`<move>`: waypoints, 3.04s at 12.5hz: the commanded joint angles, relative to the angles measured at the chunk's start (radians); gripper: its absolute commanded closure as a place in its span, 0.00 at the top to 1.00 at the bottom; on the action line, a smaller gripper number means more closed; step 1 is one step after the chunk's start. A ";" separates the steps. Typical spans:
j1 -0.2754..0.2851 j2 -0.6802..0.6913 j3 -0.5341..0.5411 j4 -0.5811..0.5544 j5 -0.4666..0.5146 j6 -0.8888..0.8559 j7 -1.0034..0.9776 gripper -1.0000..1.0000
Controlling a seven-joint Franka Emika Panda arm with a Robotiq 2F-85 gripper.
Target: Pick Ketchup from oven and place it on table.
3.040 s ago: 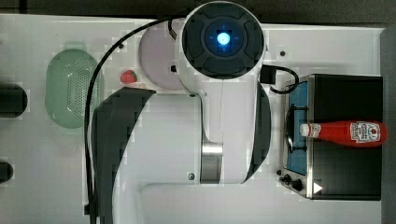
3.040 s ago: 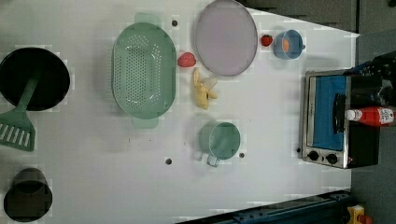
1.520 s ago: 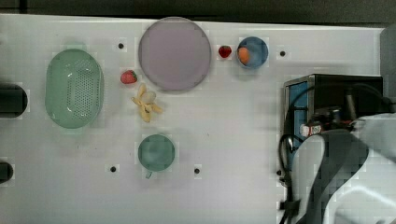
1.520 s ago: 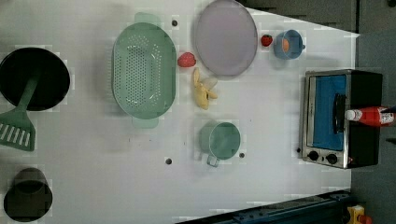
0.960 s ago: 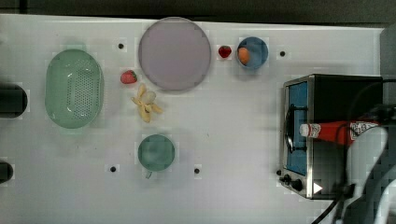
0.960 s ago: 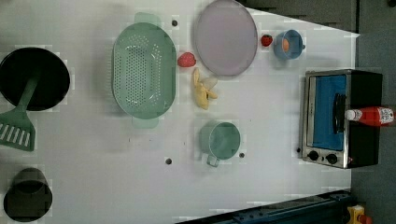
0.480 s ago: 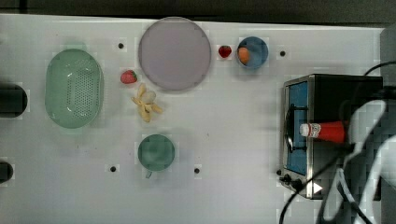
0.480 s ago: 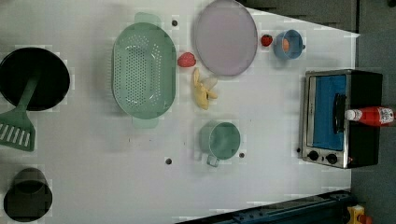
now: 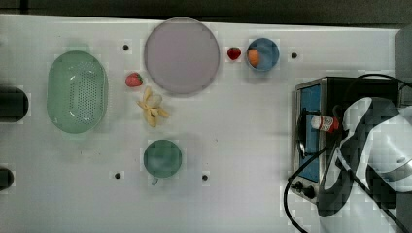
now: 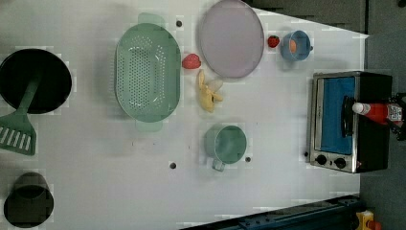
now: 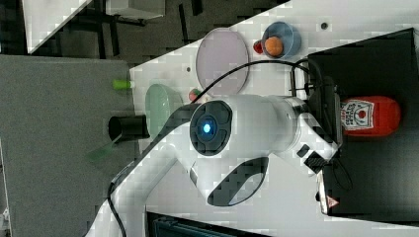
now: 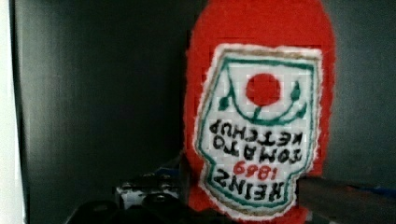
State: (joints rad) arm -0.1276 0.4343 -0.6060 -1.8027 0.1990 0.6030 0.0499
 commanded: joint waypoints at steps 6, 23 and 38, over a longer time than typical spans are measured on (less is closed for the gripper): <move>-0.024 -0.009 -0.010 0.028 0.037 0.026 0.009 0.64; 0.182 -0.249 0.109 0.320 -0.128 -0.526 0.001 0.64; 0.280 -0.268 0.397 -0.145 -0.128 -0.198 0.009 0.64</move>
State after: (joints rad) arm 0.2059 0.1962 -0.1791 -1.9697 0.0699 0.4011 0.0493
